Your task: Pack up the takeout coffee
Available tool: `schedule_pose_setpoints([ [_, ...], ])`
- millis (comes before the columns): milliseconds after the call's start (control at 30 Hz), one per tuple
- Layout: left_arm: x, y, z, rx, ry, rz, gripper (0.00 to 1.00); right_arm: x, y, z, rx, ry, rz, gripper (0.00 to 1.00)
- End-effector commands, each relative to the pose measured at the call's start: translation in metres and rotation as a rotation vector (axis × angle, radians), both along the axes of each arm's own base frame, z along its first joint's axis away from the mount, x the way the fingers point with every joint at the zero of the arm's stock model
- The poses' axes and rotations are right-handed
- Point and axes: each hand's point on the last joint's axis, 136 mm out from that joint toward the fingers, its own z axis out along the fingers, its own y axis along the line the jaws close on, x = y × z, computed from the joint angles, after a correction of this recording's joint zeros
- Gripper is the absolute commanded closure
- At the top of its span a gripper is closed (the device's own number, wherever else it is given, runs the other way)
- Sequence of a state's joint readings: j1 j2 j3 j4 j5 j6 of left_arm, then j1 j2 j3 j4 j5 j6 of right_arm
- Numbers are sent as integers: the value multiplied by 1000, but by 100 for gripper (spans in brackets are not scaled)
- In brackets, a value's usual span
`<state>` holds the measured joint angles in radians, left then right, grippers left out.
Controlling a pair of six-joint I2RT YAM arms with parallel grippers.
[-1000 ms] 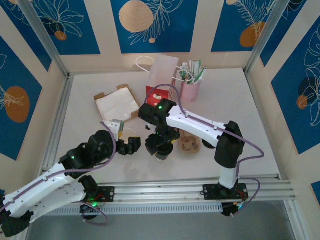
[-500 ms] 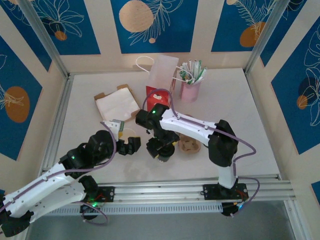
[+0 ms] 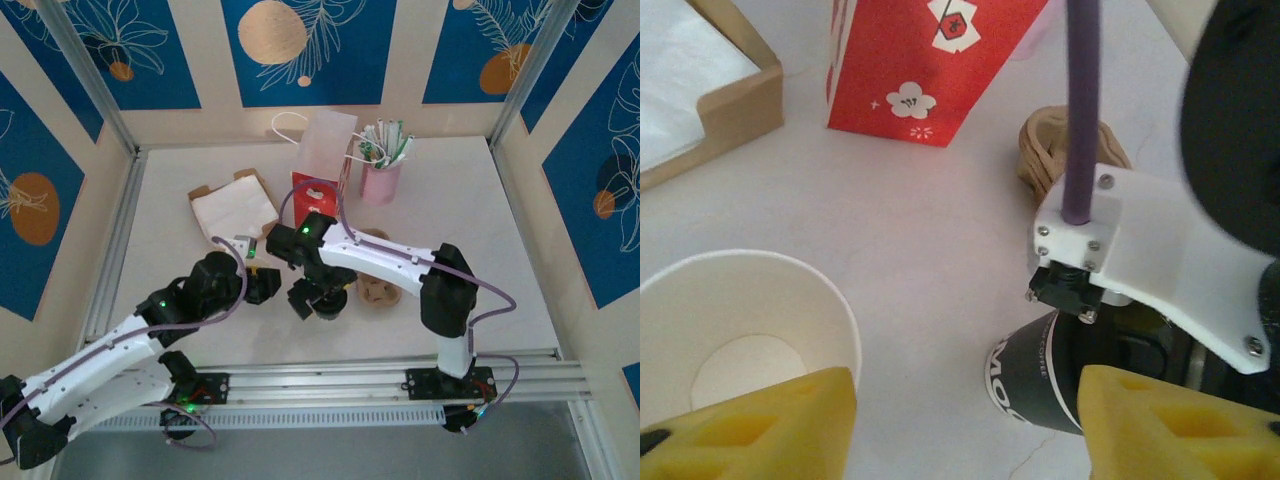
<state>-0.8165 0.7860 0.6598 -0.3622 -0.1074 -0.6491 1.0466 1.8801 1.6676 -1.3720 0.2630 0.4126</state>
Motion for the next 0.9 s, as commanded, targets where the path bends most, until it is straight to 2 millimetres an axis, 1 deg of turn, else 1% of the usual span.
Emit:
schedule_pose_setpoints([
  [0,1,-8,1,-100,39,-17,49,-3,-3,15,48,-41,14,1],
  [167,6,-14,1,-222,99,-44,53,-4,-3,22,118,-72,47,1],
  [300,6,-23,-2,-263,146,-85,54,-2,0,23,186,-64,51,1],
  [467,2,-52,-2,-328,228,-206,53,-5,5,19,239,-39,103,1],
  [567,2,-63,-11,-318,294,-244,55,-3,4,16,249,-38,117,1],
  [667,4,-66,-17,-309,320,-246,56,-1,1,15,248,-36,114,1],
  [767,6,-65,-15,-304,306,-237,56,-1,-1,21,256,-48,108,1],
  [867,7,-61,-9,-287,285,-227,56,-1,-4,32,266,-60,96,1],
])
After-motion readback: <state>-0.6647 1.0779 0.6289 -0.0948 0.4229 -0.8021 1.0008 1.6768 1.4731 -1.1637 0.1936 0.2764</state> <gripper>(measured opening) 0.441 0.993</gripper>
